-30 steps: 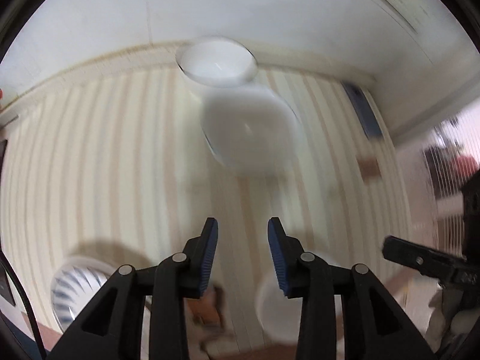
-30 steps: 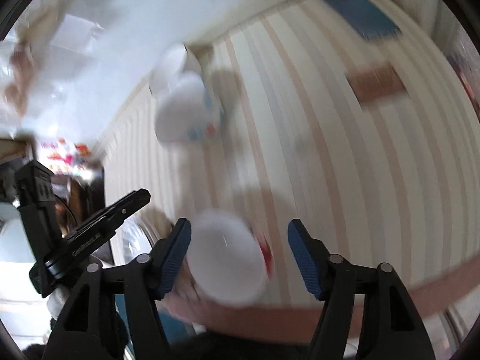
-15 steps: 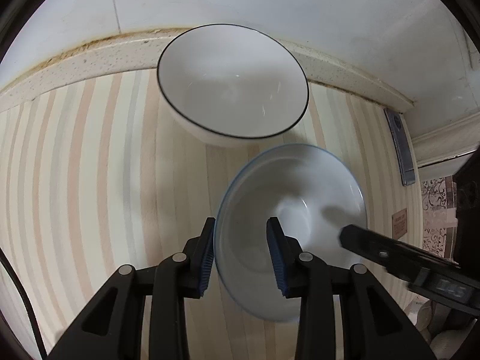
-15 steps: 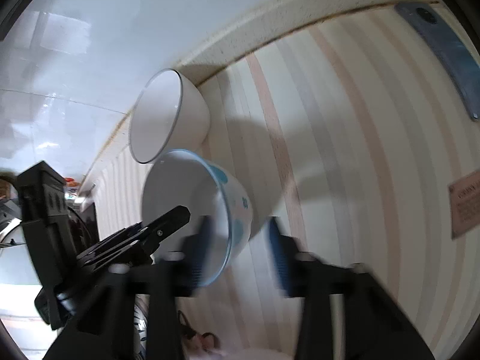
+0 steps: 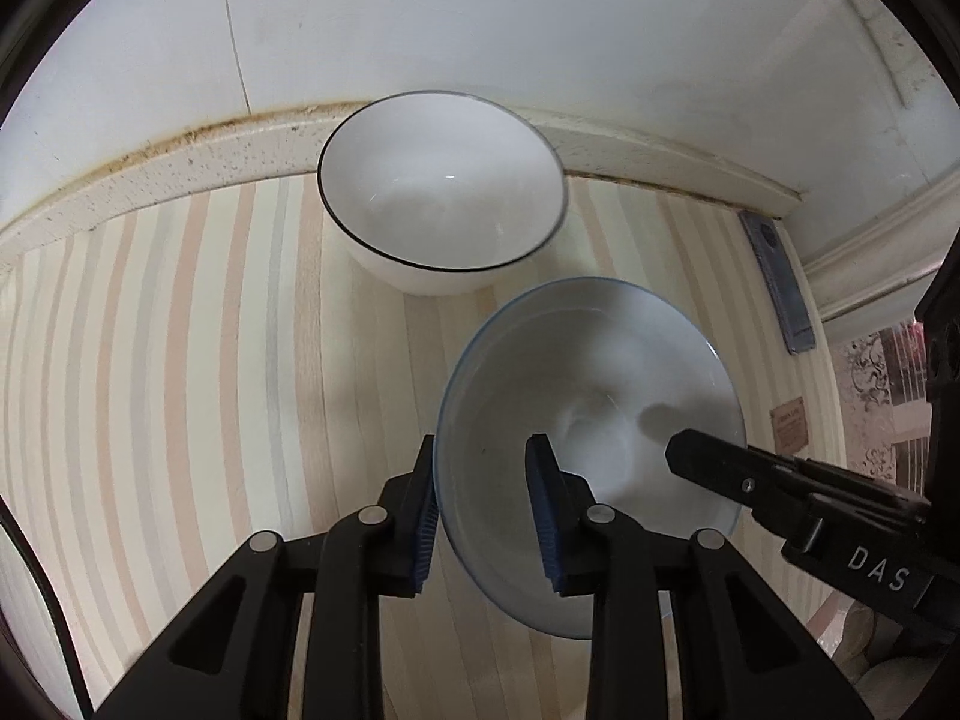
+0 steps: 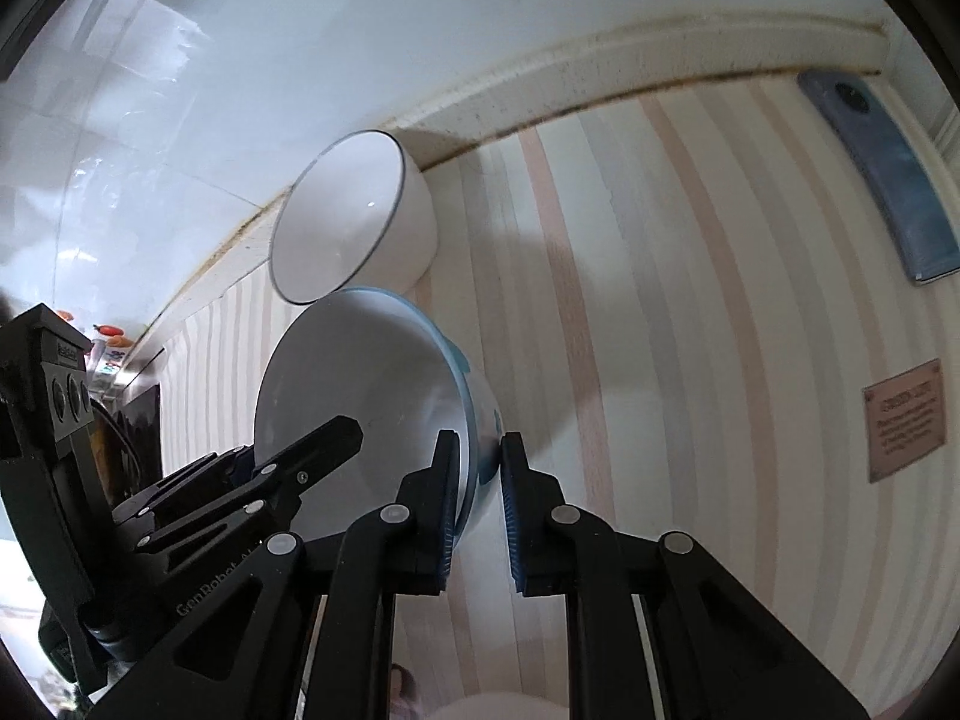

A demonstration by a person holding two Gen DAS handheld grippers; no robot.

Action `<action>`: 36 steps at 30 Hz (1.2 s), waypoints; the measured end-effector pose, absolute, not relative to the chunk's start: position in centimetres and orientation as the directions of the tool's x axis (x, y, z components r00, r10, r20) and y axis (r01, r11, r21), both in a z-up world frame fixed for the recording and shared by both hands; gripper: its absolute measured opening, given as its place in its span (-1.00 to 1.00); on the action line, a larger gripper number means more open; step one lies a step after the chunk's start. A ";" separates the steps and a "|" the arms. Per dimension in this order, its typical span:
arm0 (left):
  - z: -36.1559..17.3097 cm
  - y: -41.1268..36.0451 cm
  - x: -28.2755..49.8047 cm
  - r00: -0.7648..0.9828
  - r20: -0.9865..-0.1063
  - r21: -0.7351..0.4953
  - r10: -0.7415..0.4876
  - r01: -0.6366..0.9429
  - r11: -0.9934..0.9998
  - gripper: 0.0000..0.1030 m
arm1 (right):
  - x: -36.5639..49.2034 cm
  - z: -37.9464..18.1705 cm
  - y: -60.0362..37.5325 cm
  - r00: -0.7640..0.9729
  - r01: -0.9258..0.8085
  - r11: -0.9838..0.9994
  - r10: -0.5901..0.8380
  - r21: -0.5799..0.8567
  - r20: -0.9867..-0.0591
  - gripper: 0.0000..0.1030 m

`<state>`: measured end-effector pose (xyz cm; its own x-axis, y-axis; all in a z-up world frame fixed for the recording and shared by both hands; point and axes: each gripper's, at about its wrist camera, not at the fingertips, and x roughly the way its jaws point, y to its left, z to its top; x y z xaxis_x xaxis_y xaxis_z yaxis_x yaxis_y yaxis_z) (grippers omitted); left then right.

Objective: Organize plates and bowls
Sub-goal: 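Lower the held bowl into the blue-and-pink patterned bowl, right gripper, then lift the nested bowls with the right gripper toward the black-rimmed bowl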

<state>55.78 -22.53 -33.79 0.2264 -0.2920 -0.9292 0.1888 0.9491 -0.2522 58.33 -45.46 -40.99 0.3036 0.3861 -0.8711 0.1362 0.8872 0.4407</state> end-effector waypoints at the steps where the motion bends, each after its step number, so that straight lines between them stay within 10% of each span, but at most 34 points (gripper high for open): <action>1: -33.4 -22.5 55.5 0.230 -0.927 -0.254 -0.295 0.192 0.948 -0.51 | 58.0 -40.5 -45.6 0.310 0.135 0.888 0.384 0.440 -0.870 -0.70; 18: -27.3 -25.1 44.6 0.224 -0.909 -0.287 -0.352 0.277 0.917 -0.51 | 44.9 -33.4 -48.4 0.374 0.161 0.873 0.378 0.461 -0.847 -0.70; 36: -31.1 -26.7 39.1 0.129 -0.947 -0.244 -0.296 0.311 0.918 -0.51 | 37.3 -39.5 -48.3 0.257 0.216 0.864 0.399 0.455 -0.880 -0.70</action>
<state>39.14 -26.69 -31.08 0.1288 -0.2956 -0.9466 0.3112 0.9184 -0.2445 37.35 -48.33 -39.49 0.2565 0.3991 -0.8803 0.2161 0.8640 0.4547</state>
